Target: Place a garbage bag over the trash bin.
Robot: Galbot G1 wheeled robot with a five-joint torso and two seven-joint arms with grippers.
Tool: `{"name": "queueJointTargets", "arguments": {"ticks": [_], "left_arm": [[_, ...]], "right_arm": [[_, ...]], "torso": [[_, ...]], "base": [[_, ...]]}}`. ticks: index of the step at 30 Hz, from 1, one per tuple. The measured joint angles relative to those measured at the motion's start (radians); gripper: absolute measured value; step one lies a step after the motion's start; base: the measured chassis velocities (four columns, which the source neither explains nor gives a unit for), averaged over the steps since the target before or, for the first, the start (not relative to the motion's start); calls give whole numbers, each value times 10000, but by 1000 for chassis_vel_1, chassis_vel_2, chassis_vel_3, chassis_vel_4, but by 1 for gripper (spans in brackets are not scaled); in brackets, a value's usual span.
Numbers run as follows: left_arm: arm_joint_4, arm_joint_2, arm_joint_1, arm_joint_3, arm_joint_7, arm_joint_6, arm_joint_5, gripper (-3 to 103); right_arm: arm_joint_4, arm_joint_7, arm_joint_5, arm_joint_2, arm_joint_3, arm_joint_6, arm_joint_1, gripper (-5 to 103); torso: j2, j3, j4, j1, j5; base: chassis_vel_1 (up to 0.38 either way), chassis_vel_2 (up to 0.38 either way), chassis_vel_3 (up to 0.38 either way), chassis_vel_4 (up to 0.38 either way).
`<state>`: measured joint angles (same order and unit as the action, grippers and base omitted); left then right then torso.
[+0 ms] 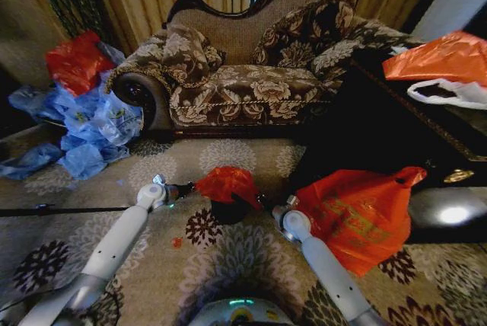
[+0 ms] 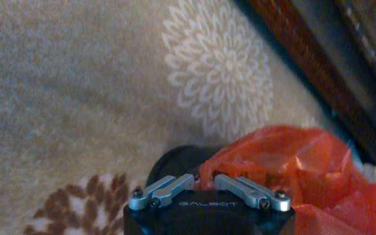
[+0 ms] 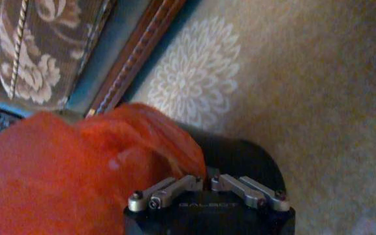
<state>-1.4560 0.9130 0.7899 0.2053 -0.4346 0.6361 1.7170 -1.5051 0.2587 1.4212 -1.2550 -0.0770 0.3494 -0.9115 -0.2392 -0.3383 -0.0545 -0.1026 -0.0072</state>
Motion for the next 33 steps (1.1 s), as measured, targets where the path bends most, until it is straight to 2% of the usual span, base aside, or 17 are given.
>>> {"name": "queueJointTargets", "arguments": {"ticks": [7, 15, 18, 20, 22, 23, 26, 28, 29, 33], "left_arm": [[380, 194, -43, -339, 507, -6, -787, 0], [1202, 571, -540, -1020, 973, -363, -1839, 0], [1609, 789, -823, -1144, 1148, -601, -2132, 0], [1625, 798, -843, -1137, 1156, -610, -2131, 0], [1745, 794, -918, -1113, 1273, -756, -2141, 0], [1745, 794, -918, -1113, 1273, -756, -2141, 0], [2125, 996, -1113, -1173, 1450, -1085, -2326, 0], [2213, 1060, -1161, -1199, 1477, -1139, -2376, 0], [2477, 1237, -1313, -1319, 1543, -1309, -2528, 0], [2673, 1338, -1440, -1476, 1615, -1389, -2606, 0]], "right_arm": [[476, -704, -850, -68, 228, -45, -130, 0], [1365, -1371, -2049, -87, 458, -346, 142, 0], [1963, -1739, -2986, -225, 507, -917, 443, 0], [1981, -1764, -3048, -239, 498, -989, 458, 0], [1931, -2220, -3488, -168, 495, -1453, 422, 0], [1931, -2220, -3488, -168, 495, -1453, 422, 0], [2415, -3037, -4812, -236, 605, -2410, 430, 0], [2555, -3137, -5059, -285, 613, -2598, 457, 0], [2929, -3358, -5716, -424, 623, -3035, 537, 0], [3155, -3604, -6168, -455, 644, -3293, 505, 0]], "torso": [[0, -1, 0, 0, -1], [0, -1, -1, 0, 1], [0, -2, -2, -1, 0], [0, -2, -1, -1, 1], [0, -1, 1, 0, 0], [0, -1, 1, 0, 0], [0, -2, 0, 0, 1], [0, -2, -1, -1, 1], [0, -2, -1, -1, 0], [0, -1, 0, 0, 1]], "base": [[0, 0, 0, 0], [0, 0, 0, 0], [0, 0, 0, 0], [0, 0, 0, 0], [0, 0, 0, 0], [0, 0, 0, 0], [0, 0, 0, 0], [0, 0, 0, 0], [0, 0, 0, 0], [0, 0, 0, 0]]}}
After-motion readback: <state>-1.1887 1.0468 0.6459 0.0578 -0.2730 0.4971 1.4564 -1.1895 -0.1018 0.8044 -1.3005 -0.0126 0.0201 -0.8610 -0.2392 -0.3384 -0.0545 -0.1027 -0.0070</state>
